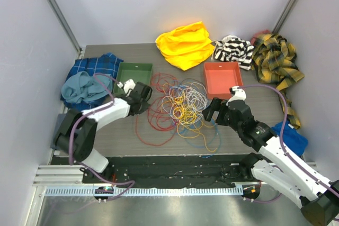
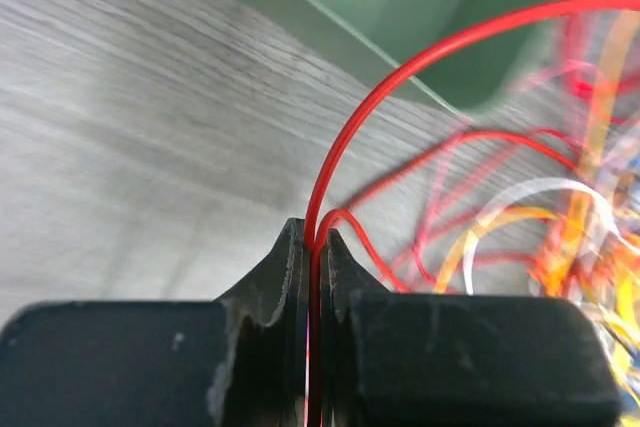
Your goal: Untangle the cables
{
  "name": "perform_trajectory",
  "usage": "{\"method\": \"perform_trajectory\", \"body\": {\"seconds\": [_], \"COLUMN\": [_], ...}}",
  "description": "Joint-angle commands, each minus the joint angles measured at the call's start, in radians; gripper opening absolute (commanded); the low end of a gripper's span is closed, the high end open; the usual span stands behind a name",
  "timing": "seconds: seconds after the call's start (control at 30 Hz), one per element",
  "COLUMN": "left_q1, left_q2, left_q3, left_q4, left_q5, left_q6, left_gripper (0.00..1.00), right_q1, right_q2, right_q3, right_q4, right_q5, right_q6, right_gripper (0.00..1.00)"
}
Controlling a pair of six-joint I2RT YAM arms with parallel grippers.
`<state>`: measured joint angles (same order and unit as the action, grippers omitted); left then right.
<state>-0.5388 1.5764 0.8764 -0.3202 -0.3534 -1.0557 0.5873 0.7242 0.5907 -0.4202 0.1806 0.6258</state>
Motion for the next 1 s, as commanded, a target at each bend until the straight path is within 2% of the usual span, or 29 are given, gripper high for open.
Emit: {"method": "perform_trajectory", "body": {"seconds": [0.0, 0.07, 0.17, 0.3, 0.47, 0.67, 0.83, 0.97], "left_q1": [-0.059, -0.101, -0.137, -0.162, -0.165, -0.17, -0.17, -0.17], "left_q2": [-0.292, -0.43, -0.544, -0.598, -0.57, -0.48, -0.389, -0.314], "left_q3": [0.062, 0.104, 0.252, 0.415, 0.623, 0.843, 0.987, 1.168], "left_q4": [-0.129, -0.189, -0.261, -0.335, -0.365, -0.375, -0.375, -0.356], "left_q5": [-0.105, -0.133, -0.168, -0.2, -0.153, -0.176, -0.301, -0.332], "left_q6": [0.087, 0.115, 0.16, 0.218, 0.292, 0.388, 0.473, 0.533], "left_gripper": [0.0, 0.0, 0.0, 0.0, 0.0, 0.0, 0.0, 0.0], "right_q1": [0.003, 0.005, 0.006, 0.06, 0.201, 0.305, 0.327, 0.325], "right_q2": [-0.005, 0.001, 0.033, 0.112, 0.237, 0.34, 0.308, 0.227], "right_q3": [0.011, 0.009, 0.02, 0.073, 0.167, 0.238, 0.222, 0.219], "right_q4": [0.058, 0.109, 0.169, 0.198, 0.251, 0.271, 0.248, 0.193], "right_q5": [-0.065, -0.116, -0.157, -0.159, -0.118, -0.044, 0.006, 0.055], "right_q6": [-0.034, -0.029, -0.014, -0.014, -0.015, -0.021, -0.005, -0.032], "right_gripper": [0.98, 0.98, 0.98, 0.98, 0.98, 0.98, 0.98, 0.98]}}
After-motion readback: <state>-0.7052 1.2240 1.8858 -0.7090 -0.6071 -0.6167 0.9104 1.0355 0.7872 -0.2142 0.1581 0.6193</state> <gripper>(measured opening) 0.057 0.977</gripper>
